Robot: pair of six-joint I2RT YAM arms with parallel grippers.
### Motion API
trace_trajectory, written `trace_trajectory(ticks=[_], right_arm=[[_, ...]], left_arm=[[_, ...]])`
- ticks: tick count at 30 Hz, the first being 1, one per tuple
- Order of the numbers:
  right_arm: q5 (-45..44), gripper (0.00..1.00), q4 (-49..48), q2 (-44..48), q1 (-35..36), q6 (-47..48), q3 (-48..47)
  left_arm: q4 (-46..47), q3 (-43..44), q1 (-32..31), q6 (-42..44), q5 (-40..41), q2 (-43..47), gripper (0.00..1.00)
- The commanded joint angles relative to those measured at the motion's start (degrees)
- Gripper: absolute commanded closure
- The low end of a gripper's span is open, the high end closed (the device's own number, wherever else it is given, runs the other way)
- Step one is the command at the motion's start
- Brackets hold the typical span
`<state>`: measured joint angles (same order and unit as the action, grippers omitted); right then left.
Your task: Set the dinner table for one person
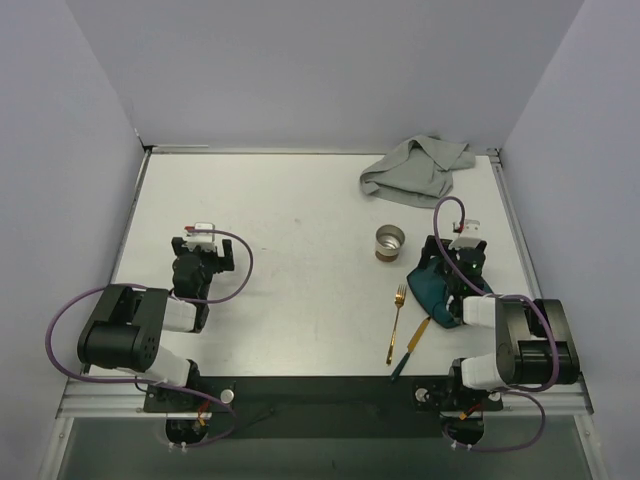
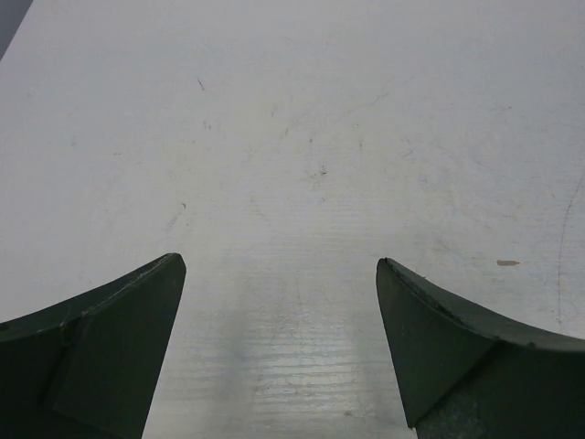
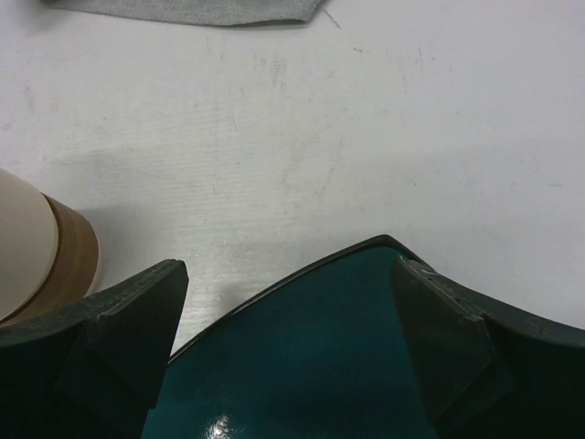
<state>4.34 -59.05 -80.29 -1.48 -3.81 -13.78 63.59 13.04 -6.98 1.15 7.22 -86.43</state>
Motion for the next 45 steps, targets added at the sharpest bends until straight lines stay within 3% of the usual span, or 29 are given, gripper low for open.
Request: trace_trajectory(ticks=[1, 3, 8, 10, 13, 15, 20, 26, 31, 35, 39, 43, 45], right_arm=[[-1.17, 0.0, 9.26, 8.97, -0.19, -0.32, -4.31], [-3.09, 0.0, 16.12, 13.56, -0.46, -2.51, -6.35], [-7.85, 0.0, 21.24, 24.82, -0.55, -6.9, -7.48], [-7.24, 0.01, 29.57, 27.1, -0.55, -7.79, -12.72], [-8.03, 0.02, 45.21, 26.77, -0.55, -8.58, -24.13], [-9.7, 0.02, 56.16, 25.19, -0.55, -7.7, -30.84], [-9.61, 0.07, 78.07, 14.74, -0.55, -4.8, -55.18], [-9.45, 0.08, 85.67, 1.21, -0.72, -5.23, -69.6], [-3.37, 0.11, 88.13, -11.36, 1.12, -7.26, -78.04], [-8.81, 0.1, 92.09, -23.04, 10.69, -1.65, -91.04], [-12.4, 0.13, 93.59, -38.66, 16.84, 0.47, -103.71], [-23.74, 0.12, 92.37, -51.44, 24.4, 18.42, -116.01], [-26.13, 0.11, 89.91, -53.38, 25.82, 19.81, -114.89]], left_arm=[[1.62, 0.94, 0.3, 0.35, -0.81, 0.91, 0.03], [1.54, 0.94, 0.3, 0.43, -0.81, 0.83, 0.03], [2.5, 0.07, 0.3, 2.01, -4.57, 2.4, 0.03], [-5.02, 1.28, 0.74, 2.28, -7.99, 7.04, 0.03], [-26.28, 12.42, 1.62, 4.12, -18.86, 16.01, 0.03], [-37.68, 22.06, 1.89, 2.91, -19.27, 16.65, 0.03], [-54.52, 37.65, 1.8, 10.97, -18.57, 15.86, 0.03], [-63.48, 51.98, 1.8, 19.5, -9.7, 14.28, 0.03], [-77.72, 62.44, 1.97, 18.55, -11.17, 11.03, 0.03], [-87.39, 66.23, 1.89, 16.52, -14.34, 8.39, 0.03], [-89.08, 67.29, 2.06, 14.58, -15.13, 6.45, 0.03], [-90.05, 66.51, 1.36, 19.5, -16.63, 6.01, 0.03], [-89.96, 65.02, 1.18, 21.35, -16.19, 6.27, 0.03]])
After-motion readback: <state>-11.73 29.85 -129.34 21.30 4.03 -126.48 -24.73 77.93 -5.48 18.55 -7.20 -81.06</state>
